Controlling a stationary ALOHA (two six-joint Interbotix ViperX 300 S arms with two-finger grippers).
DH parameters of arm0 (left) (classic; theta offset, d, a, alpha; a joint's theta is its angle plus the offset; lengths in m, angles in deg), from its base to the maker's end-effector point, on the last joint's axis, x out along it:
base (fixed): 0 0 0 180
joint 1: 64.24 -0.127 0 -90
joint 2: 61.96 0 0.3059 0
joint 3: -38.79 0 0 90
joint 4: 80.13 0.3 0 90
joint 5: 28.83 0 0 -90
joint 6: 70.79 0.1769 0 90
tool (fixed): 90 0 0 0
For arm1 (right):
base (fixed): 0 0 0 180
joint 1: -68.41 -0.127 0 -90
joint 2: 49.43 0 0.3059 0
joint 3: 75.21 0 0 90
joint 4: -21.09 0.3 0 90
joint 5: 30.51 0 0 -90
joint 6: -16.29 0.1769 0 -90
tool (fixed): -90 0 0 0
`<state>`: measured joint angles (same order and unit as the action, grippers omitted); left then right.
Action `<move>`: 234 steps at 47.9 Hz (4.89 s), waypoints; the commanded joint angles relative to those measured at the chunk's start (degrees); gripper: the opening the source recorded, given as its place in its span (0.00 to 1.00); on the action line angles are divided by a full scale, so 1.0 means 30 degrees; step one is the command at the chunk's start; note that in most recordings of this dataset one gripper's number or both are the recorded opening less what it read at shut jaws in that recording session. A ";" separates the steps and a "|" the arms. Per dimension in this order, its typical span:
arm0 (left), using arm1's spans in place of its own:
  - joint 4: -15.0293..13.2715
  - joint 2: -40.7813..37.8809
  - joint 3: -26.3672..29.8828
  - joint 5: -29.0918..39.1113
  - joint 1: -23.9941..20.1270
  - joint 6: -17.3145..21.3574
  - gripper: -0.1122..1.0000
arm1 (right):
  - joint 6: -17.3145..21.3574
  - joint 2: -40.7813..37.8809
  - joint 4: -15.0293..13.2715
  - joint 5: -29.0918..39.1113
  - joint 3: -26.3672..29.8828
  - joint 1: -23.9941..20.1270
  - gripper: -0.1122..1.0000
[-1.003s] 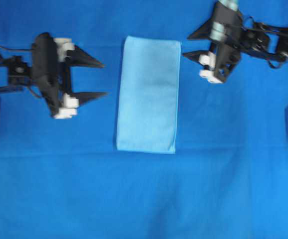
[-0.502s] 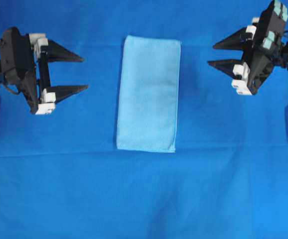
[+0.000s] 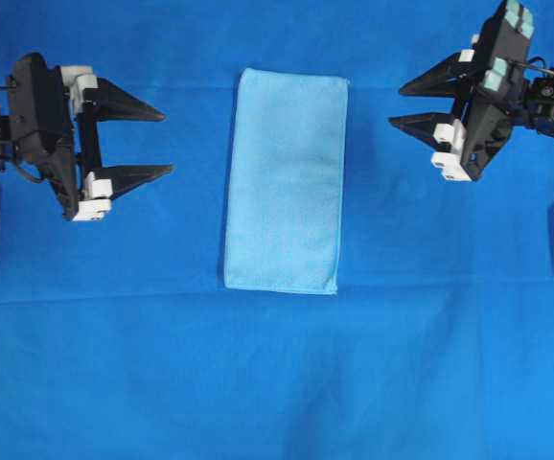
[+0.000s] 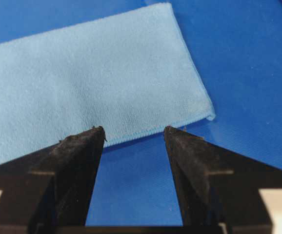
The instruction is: Fold the light blue towel.
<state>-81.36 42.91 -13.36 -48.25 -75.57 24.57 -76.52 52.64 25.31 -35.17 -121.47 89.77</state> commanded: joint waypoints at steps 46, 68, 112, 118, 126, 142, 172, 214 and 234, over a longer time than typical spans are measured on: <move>-0.0029 -1.3506 0.8906 -0.0088 -0.4834 0.0439 0.79 | -0.0146 -1.0752 -0.0850 0.1758 0.7148 0.2695 0.62; -0.0029 -1.4502 0.9023 0.0176 -0.5508 0.0469 0.47 | -0.0234 -1.2305 -0.1348 0.1699 0.7617 0.3281 0.35; -0.0029 -1.2715 0.9463 0.0996 -0.5596 0.1494 0.14 | -0.0205 -0.9639 -0.1787 0.3164 0.7734 0.3340 0.15; -0.0029 -1.2568 0.9258 0.1230 -0.5215 0.1348 0.14 | -0.0088 -0.9580 -0.1758 0.3486 0.7734 0.3252 0.15; -0.0029 -1.1631 0.8965 0.2373 -0.4512 0.1260 0.14 | 0.0176 -0.8906 -0.1729 0.4072 0.7500 0.2578 0.15; -0.0029 -0.9053 0.8057 0.4951 -0.1523 0.1289 0.14 | 0.1260 -0.6357 -0.1494 0.5420 0.6299 -0.0732 0.15; -0.0059 -0.9229 0.6885 0.5537 0.4072 -0.0967 0.14 | 0.4863 -0.6240 -0.1494 0.5801 0.5215 -0.5977 0.15; -0.0029 -0.9932 0.6973 0.4160 0.4424 -0.0674 0.56 | 0.5977 -0.8115 -0.1465 0.4395 0.6299 -0.7412 0.66; -0.0029 -0.5010 0.5918 0.7412 0.4424 -0.0908 0.56 | 0.5947 -0.3252 -0.1553 0.7500 0.6387 -0.8291 0.61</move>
<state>-81.44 23.49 4.75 -26.72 -62.39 22.11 -58.59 38.22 20.74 -13.37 -102.66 65.16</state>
